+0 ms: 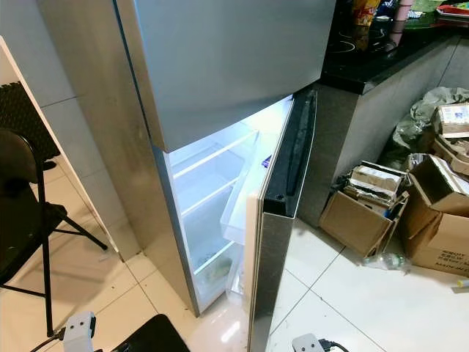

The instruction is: Restocking fridge

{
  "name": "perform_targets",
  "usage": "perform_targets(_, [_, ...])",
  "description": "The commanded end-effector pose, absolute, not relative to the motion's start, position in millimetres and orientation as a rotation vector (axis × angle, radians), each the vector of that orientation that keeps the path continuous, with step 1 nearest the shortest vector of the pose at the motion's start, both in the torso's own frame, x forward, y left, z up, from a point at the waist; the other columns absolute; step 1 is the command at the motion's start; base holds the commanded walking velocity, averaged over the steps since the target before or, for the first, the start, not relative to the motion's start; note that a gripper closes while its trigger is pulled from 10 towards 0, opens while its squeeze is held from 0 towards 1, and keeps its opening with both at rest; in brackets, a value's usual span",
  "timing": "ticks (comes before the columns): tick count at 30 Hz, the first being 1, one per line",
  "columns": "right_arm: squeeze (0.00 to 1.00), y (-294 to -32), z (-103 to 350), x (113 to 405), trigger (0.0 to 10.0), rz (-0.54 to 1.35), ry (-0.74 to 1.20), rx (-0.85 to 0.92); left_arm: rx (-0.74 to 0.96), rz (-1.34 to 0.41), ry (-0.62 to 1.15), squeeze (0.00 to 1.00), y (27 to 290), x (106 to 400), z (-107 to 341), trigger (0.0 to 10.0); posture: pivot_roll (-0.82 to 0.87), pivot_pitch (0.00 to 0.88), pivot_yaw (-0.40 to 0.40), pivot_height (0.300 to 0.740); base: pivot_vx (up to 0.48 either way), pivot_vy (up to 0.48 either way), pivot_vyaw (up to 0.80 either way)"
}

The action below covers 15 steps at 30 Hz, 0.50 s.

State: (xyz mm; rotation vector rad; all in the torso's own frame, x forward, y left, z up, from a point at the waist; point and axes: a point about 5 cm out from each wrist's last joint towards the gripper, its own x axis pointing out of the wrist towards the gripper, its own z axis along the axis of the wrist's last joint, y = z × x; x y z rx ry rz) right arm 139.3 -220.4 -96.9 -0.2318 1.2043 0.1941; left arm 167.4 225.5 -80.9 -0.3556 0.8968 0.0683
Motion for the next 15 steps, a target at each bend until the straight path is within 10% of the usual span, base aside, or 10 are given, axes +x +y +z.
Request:
perform_targets(1, [0.0, -218.7, -97.4, 138.7, 10.0, 0.206, 1.207, -0.236, -0.339, 0.067, 0.915, 0.0, 224.4, 164.0, -82.9, 10.0, -0.05, 0.0, 0.008, 0.74, 0.0, 0.0, 0.0])
perform_targets(15, [0.0, -220.0, -97.4, 138.2, 10.0, 0.206, 1.209, -0.24, -0.333, 0.057, 0.656, 0.0, 236.3, 229.9, -42.1, 10.0, -0.05, 0.0, 0.007, 0.74, -0.286, 0.0, 0.0])
